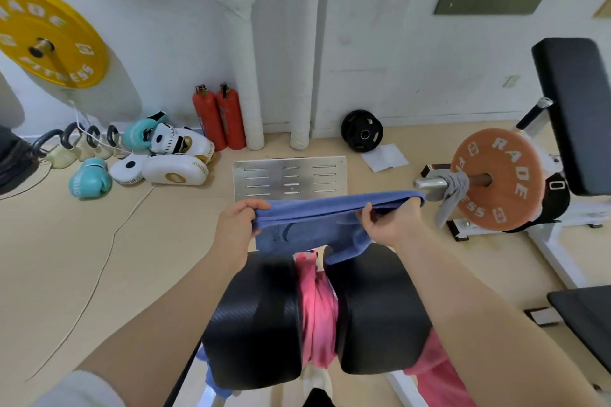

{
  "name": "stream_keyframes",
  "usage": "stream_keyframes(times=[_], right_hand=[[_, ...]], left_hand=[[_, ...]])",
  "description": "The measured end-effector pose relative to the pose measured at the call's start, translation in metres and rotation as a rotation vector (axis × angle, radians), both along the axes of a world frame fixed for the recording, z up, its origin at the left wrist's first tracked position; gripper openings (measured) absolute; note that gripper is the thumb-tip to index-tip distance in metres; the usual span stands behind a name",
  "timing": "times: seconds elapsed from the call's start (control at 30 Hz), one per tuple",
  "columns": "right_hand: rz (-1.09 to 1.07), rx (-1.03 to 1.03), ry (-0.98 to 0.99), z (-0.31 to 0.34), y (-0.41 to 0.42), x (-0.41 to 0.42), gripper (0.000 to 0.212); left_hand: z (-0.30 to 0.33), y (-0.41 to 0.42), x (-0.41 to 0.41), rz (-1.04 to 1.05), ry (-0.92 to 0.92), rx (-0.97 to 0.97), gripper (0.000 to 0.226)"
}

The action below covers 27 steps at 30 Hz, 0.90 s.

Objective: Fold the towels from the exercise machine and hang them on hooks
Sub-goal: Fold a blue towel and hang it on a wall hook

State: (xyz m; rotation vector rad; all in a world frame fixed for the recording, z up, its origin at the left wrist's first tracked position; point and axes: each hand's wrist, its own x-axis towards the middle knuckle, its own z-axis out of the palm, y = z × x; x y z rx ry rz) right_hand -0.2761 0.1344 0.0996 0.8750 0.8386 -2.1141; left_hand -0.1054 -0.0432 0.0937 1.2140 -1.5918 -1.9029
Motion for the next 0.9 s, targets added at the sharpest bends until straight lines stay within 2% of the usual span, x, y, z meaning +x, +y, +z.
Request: stream_keyframes(times=[0.17, 0.27, 0.33, 0.4, 0.53, 0.6, 0.73, 0.8, 0.9], right_hand=[[-0.093, -0.116, 0.103, 0.01, -0.01, -0.018, 0.059], [-0.106, -0.025, 0.14, 0.007, -0.014, -0.027, 0.056], [-0.026, 0.064, 0.05, 0.008, -0.012, -0.036, 0.06], [0.169, 0.209, 0.069, 0.009, -0.01, -0.043, 0.057], [0.562, 0.534, 0.301, 0.001, -0.016, -0.049, 0.036], [0.771, 0.715, 0.48, 0.005, -0.024, -0.051, 0.035], [1.035, 0.986, 0.922, 0.011, -0.04, -0.046, 0.05], [1.168, 1.132, 1.125, 0.007, -0.05, -0.047, 0.072], [1.352, 1.275, 1.222, -0.048, -0.069, -0.086, 0.101]], left_hand=[[-0.016, 0.014, -0.023, 0.014, -0.058, 0.023, 0.043], [-0.025, 0.019, -0.03, 0.028, -0.083, 0.052, 0.043], [-0.03, 0.019, -0.032, 0.035, -0.111, 0.063, 0.043], [-0.033, 0.018, -0.033, 0.034, -0.142, 0.08, 0.041], [-0.025, 0.023, -0.043, -0.126, -0.225, 0.029, 0.031], [-0.014, 0.028, -0.055, -0.269, -0.239, -0.046, 0.043], [0.007, 0.04, -0.081, -0.478, -0.245, -0.202, 0.062], [0.015, 0.043, -0.093, -0.514, -0.214, -0.235, 0.068], [0.024, 0.048, -0.105, -0.519, -0.163, -0.223, 0.073]])
